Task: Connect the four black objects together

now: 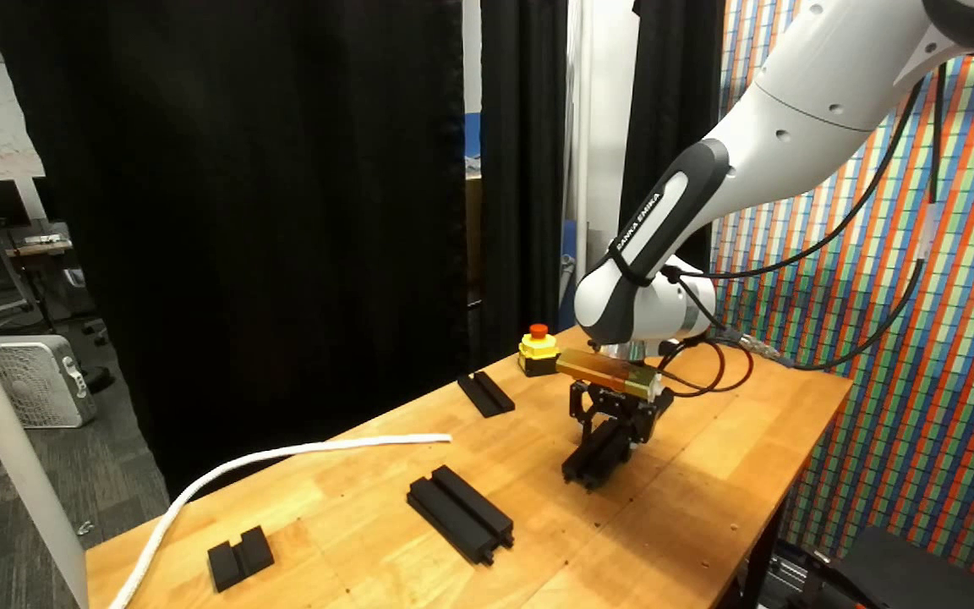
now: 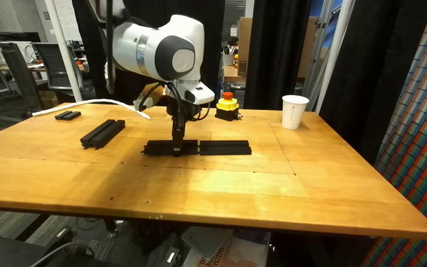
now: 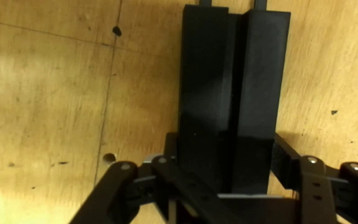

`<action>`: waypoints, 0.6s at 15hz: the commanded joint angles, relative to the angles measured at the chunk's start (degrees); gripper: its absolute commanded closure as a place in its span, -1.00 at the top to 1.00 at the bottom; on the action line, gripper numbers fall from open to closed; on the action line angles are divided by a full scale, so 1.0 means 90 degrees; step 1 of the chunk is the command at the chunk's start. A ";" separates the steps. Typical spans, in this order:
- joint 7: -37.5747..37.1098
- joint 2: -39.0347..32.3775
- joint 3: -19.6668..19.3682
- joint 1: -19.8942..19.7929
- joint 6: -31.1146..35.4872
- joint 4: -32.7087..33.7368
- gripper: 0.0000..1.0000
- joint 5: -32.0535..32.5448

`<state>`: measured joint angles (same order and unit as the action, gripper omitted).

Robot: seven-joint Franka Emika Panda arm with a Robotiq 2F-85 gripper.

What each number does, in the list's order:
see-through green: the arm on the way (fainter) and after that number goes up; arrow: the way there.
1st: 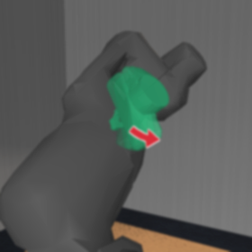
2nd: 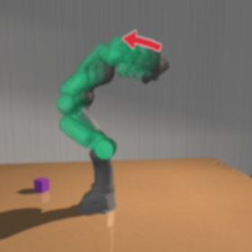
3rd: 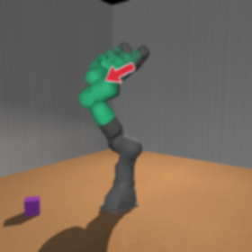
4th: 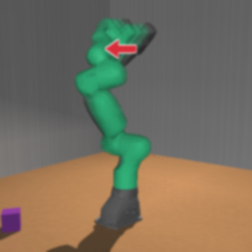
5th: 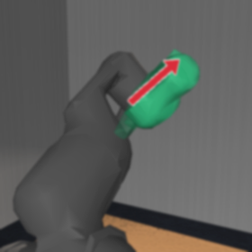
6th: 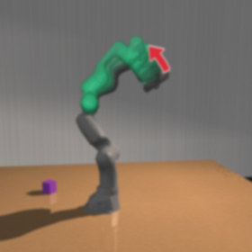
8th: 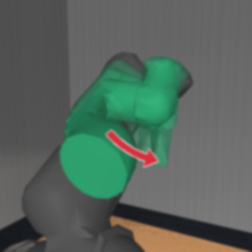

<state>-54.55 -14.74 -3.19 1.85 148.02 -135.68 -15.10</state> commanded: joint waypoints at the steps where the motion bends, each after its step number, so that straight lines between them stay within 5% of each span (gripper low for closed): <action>1: -0.0091 0.0180 -0.0037 0.0058 0.0123 -0.0173 -0.06 0.0086; 9: -0.0046 0.0192 -0.0016 0.0008 0.0295 -0.0292 -0.06 -0.0063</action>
<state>-54.59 -14.63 -3.19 1.86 148.48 -135.94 -15.13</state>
